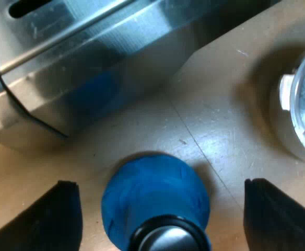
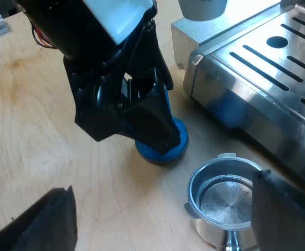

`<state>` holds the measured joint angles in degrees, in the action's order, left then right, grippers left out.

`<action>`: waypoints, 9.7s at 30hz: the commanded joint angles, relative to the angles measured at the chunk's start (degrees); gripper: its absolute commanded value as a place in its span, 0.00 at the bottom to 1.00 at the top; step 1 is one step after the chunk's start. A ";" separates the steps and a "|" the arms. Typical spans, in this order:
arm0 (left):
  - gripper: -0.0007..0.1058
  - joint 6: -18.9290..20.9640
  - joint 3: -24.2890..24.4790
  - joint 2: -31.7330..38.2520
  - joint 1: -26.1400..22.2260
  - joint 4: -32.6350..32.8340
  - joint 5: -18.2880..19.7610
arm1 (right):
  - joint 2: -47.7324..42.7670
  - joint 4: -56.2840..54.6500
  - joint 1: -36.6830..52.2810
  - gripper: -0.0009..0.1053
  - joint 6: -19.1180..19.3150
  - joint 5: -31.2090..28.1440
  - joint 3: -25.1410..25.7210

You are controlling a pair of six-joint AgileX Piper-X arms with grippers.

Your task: Grind coffee beans and then tamp

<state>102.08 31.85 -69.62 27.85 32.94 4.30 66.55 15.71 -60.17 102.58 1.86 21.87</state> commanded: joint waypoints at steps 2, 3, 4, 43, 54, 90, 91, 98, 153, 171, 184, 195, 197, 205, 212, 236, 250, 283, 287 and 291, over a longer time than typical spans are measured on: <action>0.62 0.02 0.49 -1.94 -0.05 1.01 -0.69 | -0.11 0.99 -0.14 0.66 -0.82 0.59 0.40; 0.62 0.02 0.49 -2.82 -0.05 1.47 -0.69 | -0.11 0.99 -0.14 0.66 -1.43 0.59 0.40; 0.62 0.02 0.49 -3.28 -0.05 1.56 -0.69 | -0.11 0.99 -0.14 0.66 -1.84 0.59 0.40; 0.01 -4.50 3.40 12.78 -0.05 10.78 -3.49 | -0.11 0.82 -0.14 0.66 -2.14 -0.49 0.40; 0.01 -4.26 3.40 28.29 -0.05 18.99 -2.93 | -0.53 0.09 -0.14 0.66 -2.14 -0.67 0.40; 0.01 -4.67 6.68 22.35 7.00 14.70 7.67 | -9.17 -4.97 -0.14 0.66 2.05 -5.23 -7.34; 0.01 -4.67 7.64 20.95 7.00 14.29 8.08 | -8.05 -3.43 -0.14 0.66 2.43 -4.17 -7.34; 0.01 -4.67 11.18 14.42 7.12 13.49 8.35 | -3.51 1.27 -0.14 0.66 2.44 -4.00 -7.34; 0.01 -4.79 11.29 -7.87 10.64 2.73 7.43 | -2.85 2.54 -0.14 0.66 2.20 -4.00 -7.34; 0.01 -4.79 9.21 -12.50 10.64 1.31 7.43 | -2.85 2.54 -0.14 0.66 2.20 -4.00 -7.34; 0.01 -4.42 -0.62 -12.50 10.64 -3.54 7.43 | -2.85 2.54 -0.14 0.66 2.20 -4.00 -7.34; 0.01 -3.82 -1.01 -12.50 10.64 -2.74 7.43 | -2.85 2.54 -0.14 0.66 2.20 -4.00 -7.34; 0.01 -3.85 -0.79 -12.50 10.64 -2.72 7.43 | -2.85 2.54 -0.14 0.66 2.20 -4.00 -7.34; 0.01 -3.58 2.76 -10.13 10.64 -1.51 7.43 | -2.85 2.54 -0.14 0.66 2.20 -4.00 -7.34; 0.01 -3.58 6.30 -6.55 10.64 -1.51 7.43 | -2.85 2.54 -0.14 0.66 2.20 -4.00 -7.34; 0.01 -2.98 12.16 6.91 10.64 7.83 6.03 | -2.85 7.58 -0.14 0.66 2.20 -1.50 -7.34; 0.01 0.06 11.98 9.18 9.57 13.54 0.13 | -2.85 9.88 -0.14 0.66 2.20 1.94 -7.34; 0.01 -3.86 -0.77 8.77 -5.39 3.96 0.69 | -2.85 9.83 -0.14 0.66 2.20 1.94 -7.34; 0.01 -3.86 -1.65 6.82 -5.39 2.26 1.90 | -2.85 9.83 -0.14 0.66 2.20 1.94 -7.34; 0.01 -3.86 -1.63 3.71 -5.39 0.17 2.03 | -2.85 9.83 -0.14 0.66 2.20 1.94 -7.34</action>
<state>98.36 30.04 -65.61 22.61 34.26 6.26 63.90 24.67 -60.17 104.14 3.26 14.37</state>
